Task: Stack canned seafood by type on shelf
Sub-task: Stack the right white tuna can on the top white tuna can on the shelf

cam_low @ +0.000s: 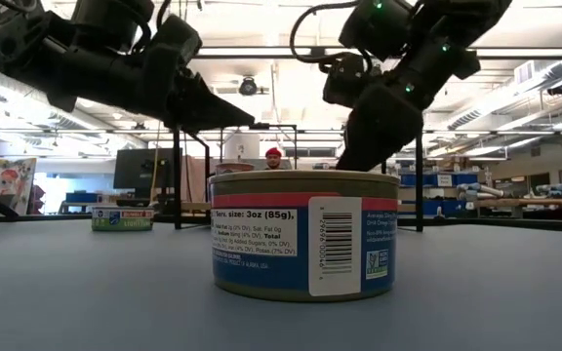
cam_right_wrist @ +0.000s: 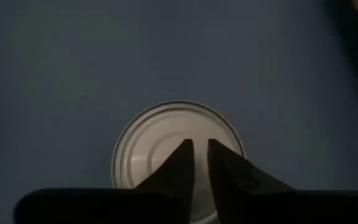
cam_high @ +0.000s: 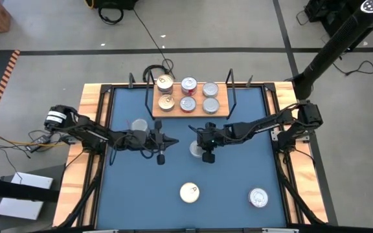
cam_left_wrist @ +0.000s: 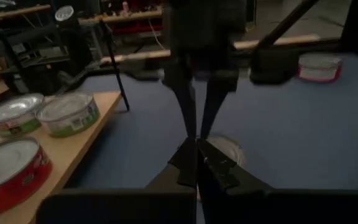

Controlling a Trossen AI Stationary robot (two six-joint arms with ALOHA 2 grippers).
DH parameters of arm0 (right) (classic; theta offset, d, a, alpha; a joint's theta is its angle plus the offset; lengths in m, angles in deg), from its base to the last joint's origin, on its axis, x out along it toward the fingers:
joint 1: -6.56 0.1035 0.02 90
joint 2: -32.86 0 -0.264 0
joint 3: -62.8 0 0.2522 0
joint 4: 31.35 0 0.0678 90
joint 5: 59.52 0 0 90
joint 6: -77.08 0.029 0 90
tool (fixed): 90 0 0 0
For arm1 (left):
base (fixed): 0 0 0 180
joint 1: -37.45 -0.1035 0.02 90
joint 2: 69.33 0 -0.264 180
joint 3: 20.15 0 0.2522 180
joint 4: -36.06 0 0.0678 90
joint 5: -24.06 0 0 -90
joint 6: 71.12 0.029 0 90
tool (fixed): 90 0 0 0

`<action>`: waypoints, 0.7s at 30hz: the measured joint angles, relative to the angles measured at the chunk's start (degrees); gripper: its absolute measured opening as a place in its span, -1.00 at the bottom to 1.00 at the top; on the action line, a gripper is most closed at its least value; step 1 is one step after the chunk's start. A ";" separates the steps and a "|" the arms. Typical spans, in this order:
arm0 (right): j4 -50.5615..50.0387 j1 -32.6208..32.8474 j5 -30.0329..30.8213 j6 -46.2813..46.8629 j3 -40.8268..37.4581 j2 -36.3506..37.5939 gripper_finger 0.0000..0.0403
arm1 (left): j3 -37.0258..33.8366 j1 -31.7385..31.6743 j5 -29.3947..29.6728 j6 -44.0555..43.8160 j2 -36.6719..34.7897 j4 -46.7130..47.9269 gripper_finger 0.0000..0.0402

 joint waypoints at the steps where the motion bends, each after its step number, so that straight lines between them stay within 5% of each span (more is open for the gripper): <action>1: -0.60 0.22 -0.06 -0.15 0.21 0.19 -0.70 | 0.00 -0.01 -0.24 0.04 0.53 0.01 -0.99; 10: -2.15 5.62 -2.43 -4.54 0.25 -0.24 -0.35 | 0.04 -0.01 -2.05 3.57 7.94 -8.90 -0.99; 21: -5.16 8.31 5.20 -10.71 0.29 -2.08 -0.37 | 0.20 -0.01 -2.05 3.66 13.06 -14.20 -0.99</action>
